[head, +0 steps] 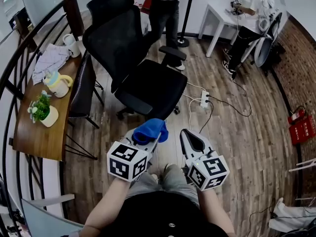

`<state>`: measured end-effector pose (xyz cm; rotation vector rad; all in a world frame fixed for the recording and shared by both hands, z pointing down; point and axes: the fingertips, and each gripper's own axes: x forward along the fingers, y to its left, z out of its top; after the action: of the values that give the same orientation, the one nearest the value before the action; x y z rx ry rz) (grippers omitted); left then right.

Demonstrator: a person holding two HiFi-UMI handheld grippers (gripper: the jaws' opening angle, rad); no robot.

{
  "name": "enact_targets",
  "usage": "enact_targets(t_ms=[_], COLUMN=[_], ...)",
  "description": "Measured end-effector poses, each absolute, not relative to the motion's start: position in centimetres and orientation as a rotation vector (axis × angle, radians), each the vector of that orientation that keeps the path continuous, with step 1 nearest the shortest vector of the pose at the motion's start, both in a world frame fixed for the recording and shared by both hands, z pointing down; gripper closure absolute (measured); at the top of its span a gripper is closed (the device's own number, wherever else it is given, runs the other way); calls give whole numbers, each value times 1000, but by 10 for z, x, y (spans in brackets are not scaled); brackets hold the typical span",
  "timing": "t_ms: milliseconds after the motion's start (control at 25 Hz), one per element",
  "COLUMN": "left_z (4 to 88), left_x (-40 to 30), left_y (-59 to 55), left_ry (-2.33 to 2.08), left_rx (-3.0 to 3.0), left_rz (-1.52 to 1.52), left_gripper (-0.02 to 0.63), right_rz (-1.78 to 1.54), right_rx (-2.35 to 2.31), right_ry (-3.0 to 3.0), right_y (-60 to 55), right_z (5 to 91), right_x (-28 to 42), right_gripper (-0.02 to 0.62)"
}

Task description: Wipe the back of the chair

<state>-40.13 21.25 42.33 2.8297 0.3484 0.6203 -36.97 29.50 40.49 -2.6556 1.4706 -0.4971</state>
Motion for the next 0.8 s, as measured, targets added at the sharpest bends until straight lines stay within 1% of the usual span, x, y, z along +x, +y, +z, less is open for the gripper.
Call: enact_targets(t_ms=[160, 320, 800], left_z=[431, 436, 432], left_x=[-381, -346, -204], left_y=[206, 206, 223], left_ry=[336, 324, 159], left_rx=[2821, 2817, 2809], left_rz=[648, 660, 616], left_gripper=[488, 488, 488], right_rz=[-483, -503, -514], right_rx=[-2628, -2575, -2530], right_ry=[1464, 1459, 1621], right_y=[290, 292, 312], right_z=[403, 409, 405], right_x=[-344, -309, -155], right_gripper=[566, 566, 566])
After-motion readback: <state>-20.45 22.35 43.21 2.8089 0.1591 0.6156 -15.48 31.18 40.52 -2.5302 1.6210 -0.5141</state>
